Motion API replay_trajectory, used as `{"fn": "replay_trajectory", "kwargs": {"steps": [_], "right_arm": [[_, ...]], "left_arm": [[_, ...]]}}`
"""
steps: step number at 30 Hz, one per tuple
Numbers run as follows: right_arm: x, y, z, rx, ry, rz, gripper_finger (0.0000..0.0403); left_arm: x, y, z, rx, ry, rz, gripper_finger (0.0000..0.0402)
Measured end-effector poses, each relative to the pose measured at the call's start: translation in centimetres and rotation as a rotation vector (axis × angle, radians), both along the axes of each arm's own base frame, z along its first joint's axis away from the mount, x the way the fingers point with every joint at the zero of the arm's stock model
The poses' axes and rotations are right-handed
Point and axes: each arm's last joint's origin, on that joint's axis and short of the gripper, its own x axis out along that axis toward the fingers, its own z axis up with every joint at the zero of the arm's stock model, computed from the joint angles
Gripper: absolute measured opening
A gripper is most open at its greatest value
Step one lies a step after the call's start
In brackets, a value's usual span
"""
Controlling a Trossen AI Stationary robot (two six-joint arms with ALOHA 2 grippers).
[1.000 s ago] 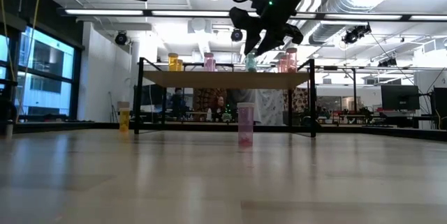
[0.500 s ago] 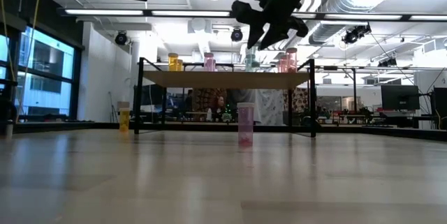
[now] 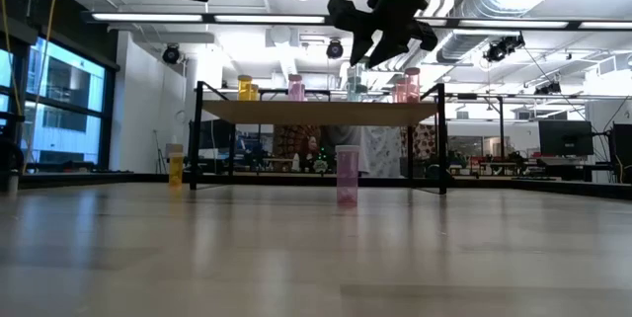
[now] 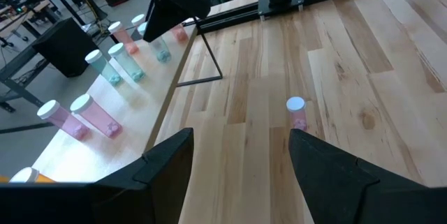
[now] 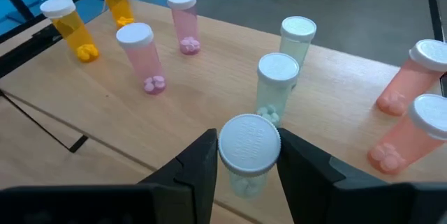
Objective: Pick and place medicine bottles onto shelf by color
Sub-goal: Adjust the green pill bottles on the shelf
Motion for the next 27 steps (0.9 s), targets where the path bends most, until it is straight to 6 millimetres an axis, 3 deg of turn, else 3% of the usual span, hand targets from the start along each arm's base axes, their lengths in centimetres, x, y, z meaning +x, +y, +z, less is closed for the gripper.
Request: {"fn": "replay_trajectory", "kwargs": {"steps": [27], "right_arm": [[1.0, -0.3, -1.1, 0.003, 0.006, 0.006, 0.0129]], "left_arm": [[0.0, 0.0, 0.0, 0.0, -0.001, 0.0, 0.0225]]}}
